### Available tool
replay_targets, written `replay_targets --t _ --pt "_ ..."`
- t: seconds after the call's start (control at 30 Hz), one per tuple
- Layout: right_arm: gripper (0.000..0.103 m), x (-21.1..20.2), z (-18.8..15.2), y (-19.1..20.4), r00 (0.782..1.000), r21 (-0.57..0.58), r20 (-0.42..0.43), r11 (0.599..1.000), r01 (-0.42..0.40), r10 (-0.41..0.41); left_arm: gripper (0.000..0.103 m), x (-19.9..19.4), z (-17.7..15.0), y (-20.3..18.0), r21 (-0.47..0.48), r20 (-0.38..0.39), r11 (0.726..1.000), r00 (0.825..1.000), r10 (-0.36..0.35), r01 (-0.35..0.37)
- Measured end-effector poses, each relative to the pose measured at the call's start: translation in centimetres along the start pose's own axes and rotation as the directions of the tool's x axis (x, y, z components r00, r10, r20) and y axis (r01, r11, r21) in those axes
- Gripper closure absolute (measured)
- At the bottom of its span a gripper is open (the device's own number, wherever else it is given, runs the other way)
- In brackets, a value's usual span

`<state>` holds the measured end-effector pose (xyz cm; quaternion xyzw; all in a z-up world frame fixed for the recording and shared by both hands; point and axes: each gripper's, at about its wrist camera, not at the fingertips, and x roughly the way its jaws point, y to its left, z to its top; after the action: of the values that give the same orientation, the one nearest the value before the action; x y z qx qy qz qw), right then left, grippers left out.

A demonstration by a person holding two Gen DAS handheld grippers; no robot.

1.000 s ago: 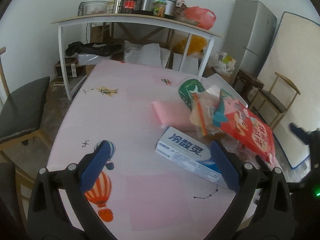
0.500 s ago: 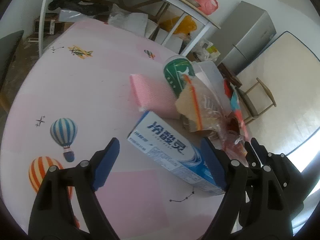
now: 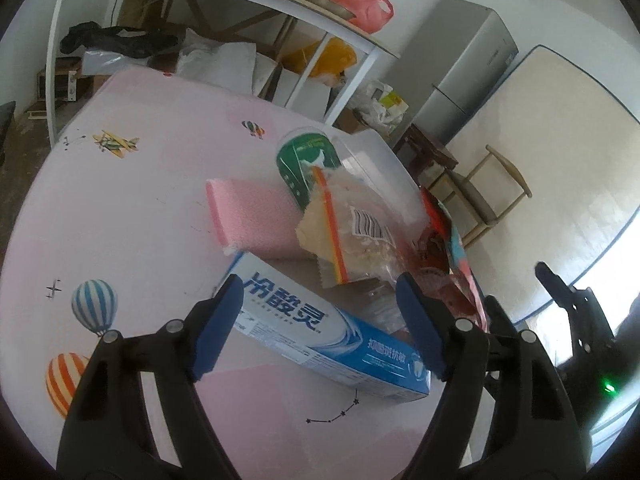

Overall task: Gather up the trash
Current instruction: 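Grasp the clear ziplock bag with the left tool while the right tool carries the red bag to the basket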

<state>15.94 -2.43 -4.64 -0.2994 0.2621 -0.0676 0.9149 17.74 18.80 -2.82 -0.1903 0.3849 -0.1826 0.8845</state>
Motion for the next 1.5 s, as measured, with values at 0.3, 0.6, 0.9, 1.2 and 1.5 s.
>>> replay_targets --t 0.3,0.6,0.9,1.2,1.5 --pt "0.083 6.1 -1.4 -0.7 0.984 0.084 -0.144 0.992 -0.096 0.108 0.029 0.4 -0.2 -0.4 0.006 -0.014 1.000 0.999 0.030 -0.030" --pt "0.096 5.1 -2.2 -5.0 0.993 0.188 -0.103 0.981 -0.036 0.056 0.029 0.6 0.0 -1.0 0.029 -0.018 0.999 0.999 0.044 -0.043" --pt "0.098 3.4 -4.0 -14.2 0.995 0.459 -0.052 0.887 -0.049 0.083 0.029 -0.2 0.0 -3.1 0.085 0.021 0.996 0.999 -0.041 0.040" --pt "0.098 2.9 -7.6 -18.7 0.996 0.564 -0.083 0.826 0.027 0.025 0.029 1.7 0.0 -4.5 0.011 -0.081 0.973 0.970 -0.230 0.232" --pt "0.098 3.2 -11.3 -23.1 0.992 0.636 -0.122 0.766 0.095 -0.022 0.029 4.1 -0.1 -2.0 -0.156 -0.123 0.973 0.974 -0.193 0.173"
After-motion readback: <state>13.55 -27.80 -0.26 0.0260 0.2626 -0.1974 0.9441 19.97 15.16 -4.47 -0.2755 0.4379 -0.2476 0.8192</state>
